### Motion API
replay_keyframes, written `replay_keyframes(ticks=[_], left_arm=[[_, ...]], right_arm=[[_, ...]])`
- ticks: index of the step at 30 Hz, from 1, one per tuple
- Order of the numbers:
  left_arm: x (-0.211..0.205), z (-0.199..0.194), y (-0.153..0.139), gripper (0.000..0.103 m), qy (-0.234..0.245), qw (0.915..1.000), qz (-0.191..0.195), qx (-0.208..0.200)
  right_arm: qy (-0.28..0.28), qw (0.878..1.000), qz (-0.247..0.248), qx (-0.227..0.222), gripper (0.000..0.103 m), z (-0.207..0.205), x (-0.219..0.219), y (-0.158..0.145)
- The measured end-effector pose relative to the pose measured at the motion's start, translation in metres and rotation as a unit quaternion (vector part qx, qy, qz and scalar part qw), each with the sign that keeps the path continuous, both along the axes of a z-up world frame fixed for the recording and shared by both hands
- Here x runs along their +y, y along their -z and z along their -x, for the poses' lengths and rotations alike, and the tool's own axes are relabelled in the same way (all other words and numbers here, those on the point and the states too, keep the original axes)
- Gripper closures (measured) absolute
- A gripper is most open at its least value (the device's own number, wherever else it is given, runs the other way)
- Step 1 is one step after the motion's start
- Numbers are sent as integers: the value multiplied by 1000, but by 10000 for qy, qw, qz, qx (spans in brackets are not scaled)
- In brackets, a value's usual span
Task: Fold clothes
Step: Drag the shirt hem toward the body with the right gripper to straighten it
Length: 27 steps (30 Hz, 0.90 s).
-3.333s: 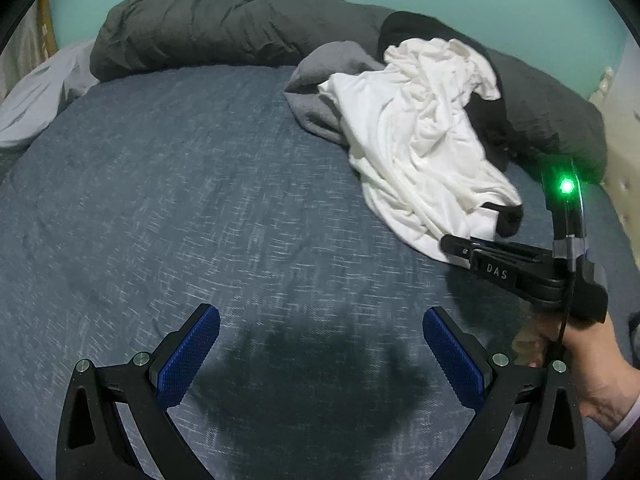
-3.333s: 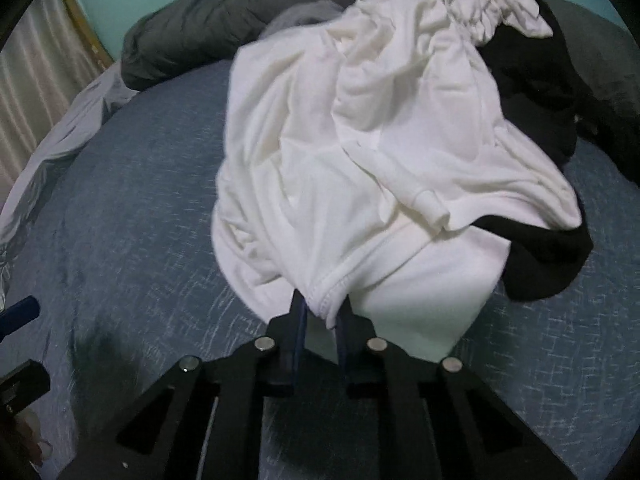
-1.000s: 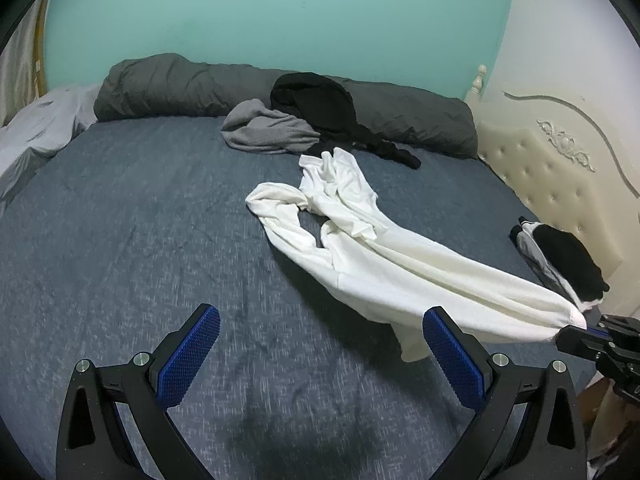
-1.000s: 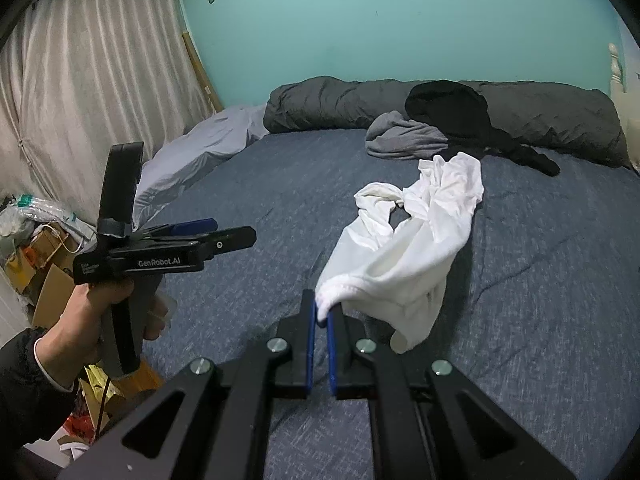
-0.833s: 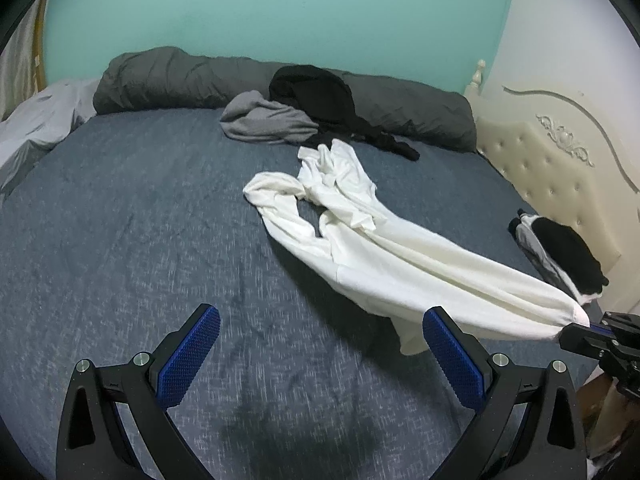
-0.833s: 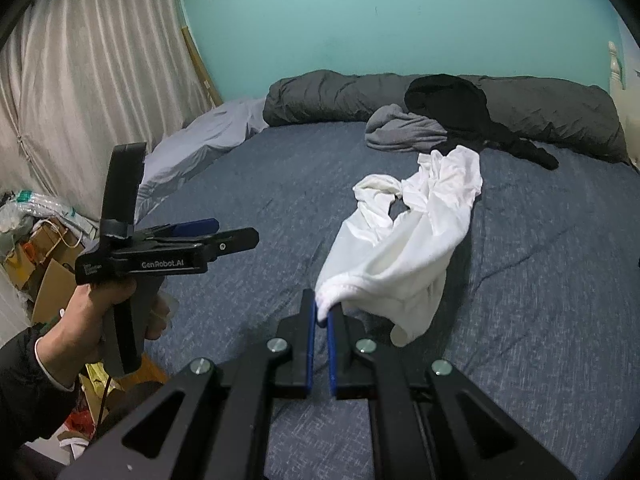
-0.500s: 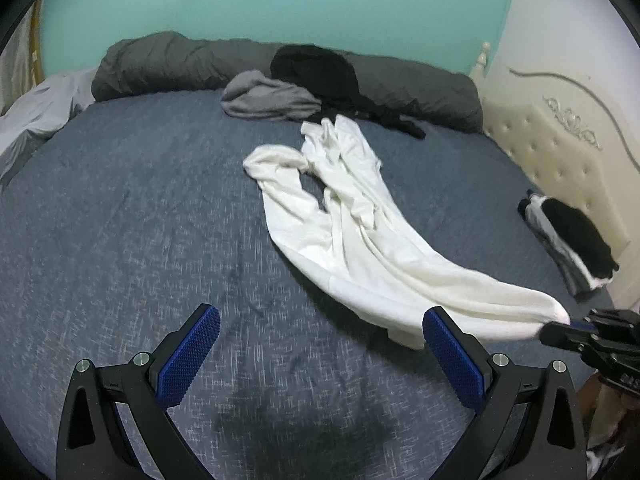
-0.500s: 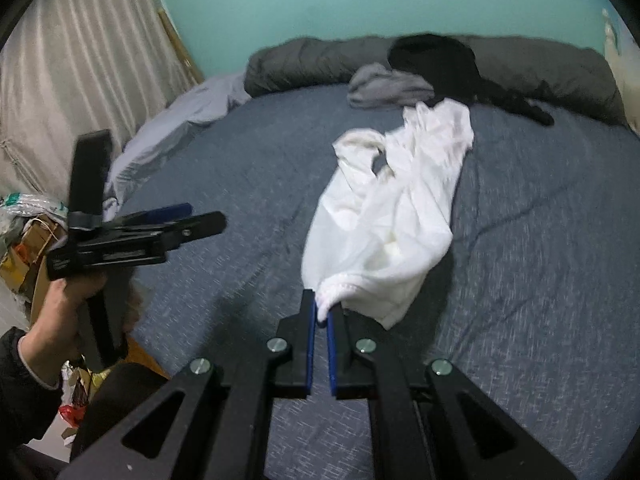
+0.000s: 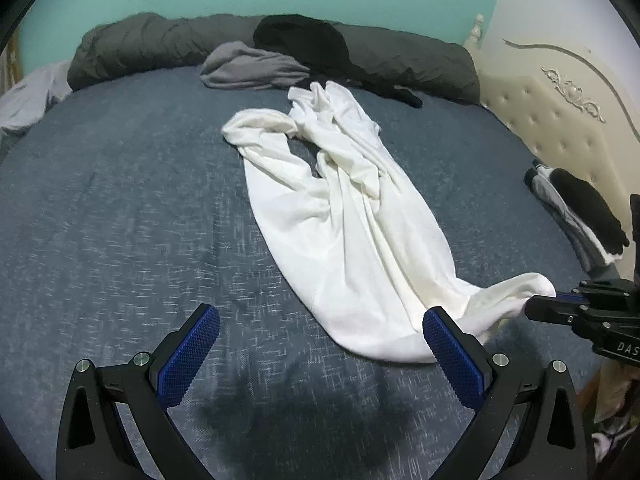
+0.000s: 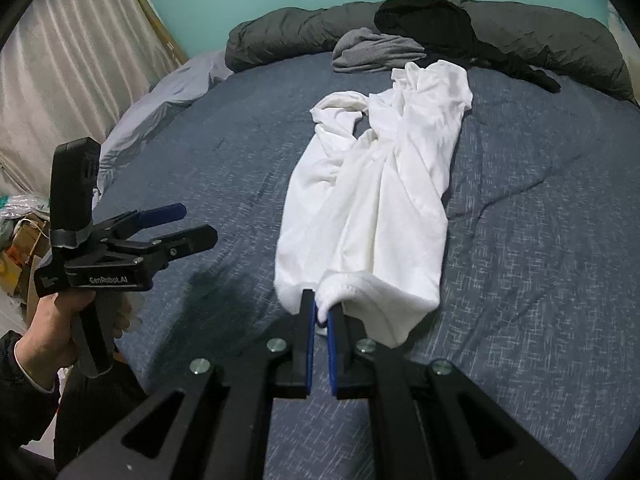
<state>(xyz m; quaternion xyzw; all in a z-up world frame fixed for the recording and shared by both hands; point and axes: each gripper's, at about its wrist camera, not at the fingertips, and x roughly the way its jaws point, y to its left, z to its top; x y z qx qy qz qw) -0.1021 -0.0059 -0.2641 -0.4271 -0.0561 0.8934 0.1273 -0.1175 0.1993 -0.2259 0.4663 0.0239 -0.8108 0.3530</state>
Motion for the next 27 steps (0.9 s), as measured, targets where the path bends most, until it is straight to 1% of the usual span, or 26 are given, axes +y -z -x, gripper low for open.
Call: replay_keyframes(ticks=[4,10,19,24,27], left_arm=[[-1,9,12,0,-43,10000,-49,64],[6,21,23,0,-37,9997,-178,177],[14,40,33,0,-102,9992,-112,359],[14,52,43,0,-269,9991,-64,328],[13,57,47,0,-353,9988,-174,307]], right_arm=[[7,10000,32,-19,98,6,-1,3],[-29,10000,70,-44,98,14,-1,8],[-45,10000,-17,-69,98,19,2,23],[-33,9999,55,-151,98,24,4,30],[-71,9998,103,-138,98,26,1,30]])
